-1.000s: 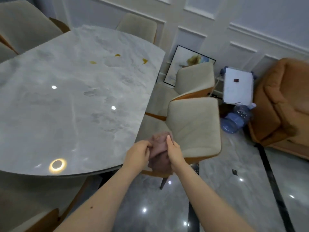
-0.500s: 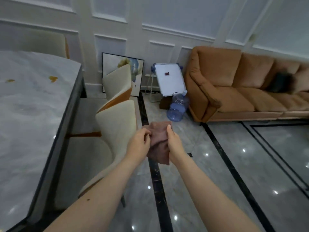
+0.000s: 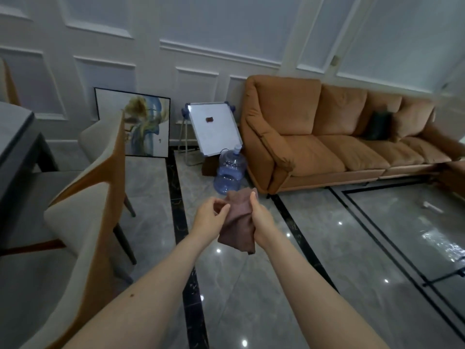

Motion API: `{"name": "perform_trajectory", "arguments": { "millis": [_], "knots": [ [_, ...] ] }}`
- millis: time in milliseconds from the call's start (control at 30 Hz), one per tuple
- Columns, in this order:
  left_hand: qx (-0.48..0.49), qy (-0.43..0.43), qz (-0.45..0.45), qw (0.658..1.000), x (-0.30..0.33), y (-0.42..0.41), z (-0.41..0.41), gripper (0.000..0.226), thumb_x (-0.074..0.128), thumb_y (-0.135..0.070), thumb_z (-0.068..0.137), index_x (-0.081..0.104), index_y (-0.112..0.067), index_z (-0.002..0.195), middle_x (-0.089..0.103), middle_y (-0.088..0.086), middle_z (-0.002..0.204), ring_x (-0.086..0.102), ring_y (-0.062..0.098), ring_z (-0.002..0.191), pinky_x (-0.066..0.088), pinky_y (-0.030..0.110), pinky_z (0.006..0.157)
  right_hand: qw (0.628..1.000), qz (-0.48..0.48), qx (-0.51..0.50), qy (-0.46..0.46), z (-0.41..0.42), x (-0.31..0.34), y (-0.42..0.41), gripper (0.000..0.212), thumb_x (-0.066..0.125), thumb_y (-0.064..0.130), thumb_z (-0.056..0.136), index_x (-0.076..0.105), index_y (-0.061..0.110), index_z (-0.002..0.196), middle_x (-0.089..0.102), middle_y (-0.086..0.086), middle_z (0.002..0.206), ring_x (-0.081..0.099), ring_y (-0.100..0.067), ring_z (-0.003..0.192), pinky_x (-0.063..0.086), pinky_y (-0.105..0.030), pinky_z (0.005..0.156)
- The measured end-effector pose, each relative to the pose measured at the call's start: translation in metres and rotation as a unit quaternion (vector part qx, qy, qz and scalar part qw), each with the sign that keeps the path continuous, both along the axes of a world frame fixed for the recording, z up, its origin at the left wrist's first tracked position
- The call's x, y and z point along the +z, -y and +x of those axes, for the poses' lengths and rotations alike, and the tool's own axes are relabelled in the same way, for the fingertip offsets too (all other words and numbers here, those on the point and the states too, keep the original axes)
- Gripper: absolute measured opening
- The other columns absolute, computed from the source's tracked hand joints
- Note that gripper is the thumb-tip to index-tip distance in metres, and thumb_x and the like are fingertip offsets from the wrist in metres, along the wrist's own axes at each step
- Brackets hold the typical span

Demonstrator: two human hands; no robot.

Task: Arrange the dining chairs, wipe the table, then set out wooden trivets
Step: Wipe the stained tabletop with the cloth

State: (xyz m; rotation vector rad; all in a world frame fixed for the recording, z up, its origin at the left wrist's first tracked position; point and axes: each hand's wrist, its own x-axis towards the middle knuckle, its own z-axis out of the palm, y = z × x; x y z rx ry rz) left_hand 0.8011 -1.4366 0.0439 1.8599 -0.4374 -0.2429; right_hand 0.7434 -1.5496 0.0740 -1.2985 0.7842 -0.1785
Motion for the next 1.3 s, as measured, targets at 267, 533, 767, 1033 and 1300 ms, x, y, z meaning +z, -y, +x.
{"name": "perform_trajectory", "arguments": {
  "millis": [267, 533, 767, 1033, 1300],
  "knots": [
    [0.009, -0.029, -0.018, 0.999, -0.010, 0.101, 0.130, 0.018, 0.058, -0.025, 0.092, 0.060, -0.010, 0.102, 0.060, -0.001, 0.090, 0.053, 0.010, 0.071, 0.040, 0.022, 0.067, 0.999, -0.027, 0.017, -0.014, 0.130, -0.003, 0.094, 0.049, 0.039, 0.042, 0.101, 0.061, 0.003, 0.120, 0.067, -0.017, 0.114, 0.065, -0.026, 0.103, 0.051, -0.034, 0.091],
    [0.019, -0.021, -0.022, 0.999, 0.010, 0.165, 0.272, 0.019, 0.056, -0.021, 0.093, 0.058, -0.007, 0.106, 0.058, -0.001, 0.093, 0.056, 0.011, 0.084, 0.039, 0.008, 0.061, 0.999, -0.017, 0.043, -0.016, 0.279, 0.010, 0.169, 0.046, 0.037, 0.041, 0.102, 0.061, 0.005, 0.116, 0.067, -0.012, 0.106, 0.064, -0.016, 0.087, 0.051, -0.018, 0.064],
    [0.088, -0.029, -0.019, 0.996, 0.004, 0.205, 0.399, 0.024, 0.061, -0.016, 0.091, 0.058, 0.001, 0.108, 0.059, 0.004, 0.096, 0.053, 0.011, 0.085, 0.036, -0.001, 0.059, 0.995, -0.040, 0.077, -0.041, 0.423, 0.000, 0.210, 0.045, 0.038, 0.045, 0.101, 0.064, 0.009, 0.104, 0.069, -0.008, 0.094, 0.064, -0.018, 0.083, 0.050, -0.025, 0.070],
    [0.214, -0.174, -0.115, 0.954, 0.006, 0.245, 0.565, 0.043, 0.069, -0.001, 0.082, 0.051, 0.002, 0.121, 0.059, 0.014, 0.114, 0.057, 0.020, 0.100, 0.048, 0.023, 0.083, 0.981, -0.039, 0.184, -0.054, 0.610, 0.004, 0.255, 0.048, 0.038, 0.050, 0.098, 0.065, 0.011, 0.097, 0.065, -0.009, 0.097, 0.062, -0.019, 0.085, 0.050, -0.028, 0.080],
    [0.330, -0.176, -0.143, 0.916, 0.007, 0.199, 0.703, 0.036, 0.064, 0.002, 0.085, 0.054, -0.003, 0.119, 0.059, 0.014, 0.110, 0.059, 0.029, 0.108, 0.049, 0.039, 0.096, 0.941, -0.005, 0.336, -0.050, 0.759, 0.007, 0.218, 0.046, 0.037, 0.050, 0.099, 0.067, 0.016, 0.091, 0.070, -0.008, 0.091, 0.064, -0.017, 0.083, 0.051, -0.026, 0.075]
  ]
}}
